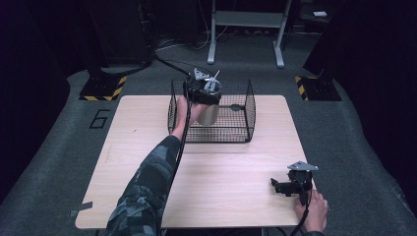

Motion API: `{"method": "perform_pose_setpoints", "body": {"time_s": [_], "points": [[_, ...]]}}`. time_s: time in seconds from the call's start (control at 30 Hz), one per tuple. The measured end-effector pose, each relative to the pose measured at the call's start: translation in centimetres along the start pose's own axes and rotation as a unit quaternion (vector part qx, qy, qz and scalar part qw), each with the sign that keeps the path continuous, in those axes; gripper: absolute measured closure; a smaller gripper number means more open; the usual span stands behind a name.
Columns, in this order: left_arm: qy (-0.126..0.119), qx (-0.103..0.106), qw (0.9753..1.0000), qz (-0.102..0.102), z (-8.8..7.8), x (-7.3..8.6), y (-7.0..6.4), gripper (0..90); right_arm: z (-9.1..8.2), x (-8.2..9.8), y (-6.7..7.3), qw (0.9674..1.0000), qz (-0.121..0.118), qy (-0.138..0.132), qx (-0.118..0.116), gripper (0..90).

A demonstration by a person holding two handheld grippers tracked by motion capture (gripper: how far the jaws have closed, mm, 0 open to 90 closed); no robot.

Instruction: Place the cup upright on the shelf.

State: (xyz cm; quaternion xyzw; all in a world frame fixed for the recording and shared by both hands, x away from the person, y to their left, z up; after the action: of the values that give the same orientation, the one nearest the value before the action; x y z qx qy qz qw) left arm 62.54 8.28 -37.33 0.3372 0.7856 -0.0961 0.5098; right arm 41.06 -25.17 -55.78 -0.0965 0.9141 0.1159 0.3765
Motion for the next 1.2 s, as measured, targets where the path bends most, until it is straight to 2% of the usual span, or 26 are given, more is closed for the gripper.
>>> {"method": "perform_pose_setpoints", "body": {"time_s": [0.27,0.9,1.2], "points": [[0.014,-0.003,0.9999,-0.009,1.0,1.1,0.2,3.9,0.0,0.0,0.0,1.0000,-0.001,0.000,0.001,0.0],[0.029,-0.017,0.9985,-0.042,2.7,3.1,0.7,3.9,0.0,0.0,0.0,1.0000,0.000,0.000,0.000,0.0],[0.017,-0.025,0.9983,-0.049,3.1,3.3,0.5,3.9,0.0,0.0,0.0,1.0000,0.000,0.001,0.000,0.0]]}}
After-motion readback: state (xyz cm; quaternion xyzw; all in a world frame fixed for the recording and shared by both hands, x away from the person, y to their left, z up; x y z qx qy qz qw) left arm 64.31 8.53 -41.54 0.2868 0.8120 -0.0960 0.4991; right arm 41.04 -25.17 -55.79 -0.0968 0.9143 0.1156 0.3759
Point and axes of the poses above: each handheld gripper's, and its own axes: z roughly forward along the jaws, x roughly out of its underside, y roughly to its left, the point moved 4 cm from there along z, roughly forward along the jaws, and after that the axes turned 11 degrees about z, right-handed, at the moved point
